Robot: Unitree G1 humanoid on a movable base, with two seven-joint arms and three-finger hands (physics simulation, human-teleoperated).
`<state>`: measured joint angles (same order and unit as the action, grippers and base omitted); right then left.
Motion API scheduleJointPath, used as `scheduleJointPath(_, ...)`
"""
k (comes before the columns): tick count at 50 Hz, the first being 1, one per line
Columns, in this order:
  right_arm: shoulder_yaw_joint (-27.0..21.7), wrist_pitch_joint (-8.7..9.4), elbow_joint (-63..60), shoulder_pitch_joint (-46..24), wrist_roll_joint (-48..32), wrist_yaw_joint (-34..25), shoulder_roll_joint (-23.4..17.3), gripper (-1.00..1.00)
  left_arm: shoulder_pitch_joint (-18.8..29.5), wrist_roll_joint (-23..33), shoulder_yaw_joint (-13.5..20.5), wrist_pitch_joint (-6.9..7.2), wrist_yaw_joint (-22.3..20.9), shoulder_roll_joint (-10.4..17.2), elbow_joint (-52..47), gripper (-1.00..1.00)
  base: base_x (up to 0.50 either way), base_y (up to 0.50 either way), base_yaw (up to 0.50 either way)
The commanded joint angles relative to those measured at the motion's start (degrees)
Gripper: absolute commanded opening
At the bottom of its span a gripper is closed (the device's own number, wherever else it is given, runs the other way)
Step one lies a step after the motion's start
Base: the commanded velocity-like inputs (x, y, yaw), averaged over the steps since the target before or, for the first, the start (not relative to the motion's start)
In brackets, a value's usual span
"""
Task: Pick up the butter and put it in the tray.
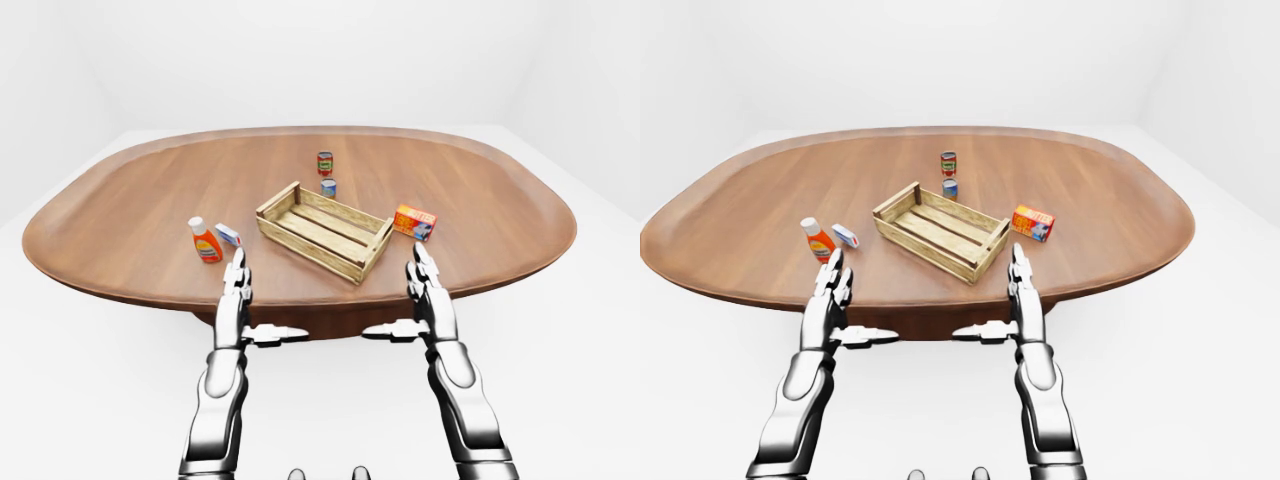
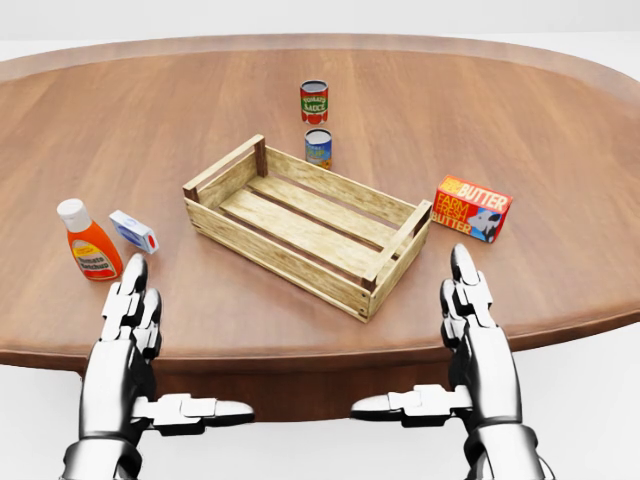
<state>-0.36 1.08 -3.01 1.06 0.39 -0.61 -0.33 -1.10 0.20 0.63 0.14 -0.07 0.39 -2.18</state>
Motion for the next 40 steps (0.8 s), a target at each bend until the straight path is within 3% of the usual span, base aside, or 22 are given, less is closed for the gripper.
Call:
scheduleJointPath(1, 3.28, 3.92, -18.48, 7.56, -3.83, -1.36, -0.30, 1.00, -7.78, 0.30, 0.69, 2.20, -0.49, -0.07, -15.19, 1.00, 0.00, 0.00, 0.00)
scheduleJointPath(10, 8.74, 3.92, -43.39, 21.07, -9.84, 1.59, -1.42, 1.00, -20.74, -0.02, 1.42, 2.11, -1.80, -1.44, -35.55, 1.00, 0.00, 0.00, 0.00)
scheduleJointPath(15, 11.48, 3.92, -55.89, 32.19, -10.95, 3.49, -4.44, 1.00, -30.67, -2.45, 2.83, -2.26, -4.64, -3.33, -45.85, 1.00, 0.00, 0.00, 0.00)
scheduleJointPath(16, 11.85, 3.31, -56.69, 34.13, -11.13, 3.90, -4.92, 1.00, -32.26, -3.40, 3.27, -2.89, -5.54, -3.78, -47.18, 1.00, 0.00, 0.00, 0.00)
scheduleJointPath(17, 11.82, -3.68, -56.90, 39.30, -11.43, 4.52, -5.22, 1.00, -35.80, -5.49, 4.18, -4.91, -7.28, -4.39, -49.88, 1.00, 0.00, 0.00, 0.00)
scheduleJointPath(18, 11.43, -6.08, -56.96, 42.06, -11.53, 4.76, -5.11, 1.00, -37.10, -6.09, 4.63, -5.14, -8.66, -4.95, -50.64, 1.00, 0.00, 0.00, 0.00)
scheduleJointPath(23, 7.42, -6.08, -56.99, 48.41, -8.64, 3.41, -3.73, 1.00, -38.57, -5.75, 7.37, -5.14, -11.44, -8.29, -51.36, 1.00, 0.00, 0.00, 0.00)
scheduleJointPath(27, 4.48, -6.08, -56.99, 49.44, -5.78, 1.39, -2.04, 1.00, -38.34, -7.69, 9.85, -5.14, -14.11, -10.53, -52.00, 1.00, 0.00, 0.00, 0.00)
scheduleJointPath(31, 5.48, -6.08, -56.99, 48.71, -4.93, -0.70, -1.77, 1.00, -37.23, -6.36, 10.40, -5.14, -15.50, -12.26, -51.55, 1.00, 0.00, 0.00, 0.00)
scheduleJointPath(40, 5.17, -5.97, -56.99, 41.03, -3.79, -2.20, -1.98, 1.00, -34.82, -6.35, 11.79, -4.92, -16.48, -12.79, -50.65, 1.00, 0.30, -0.17, 0.00)
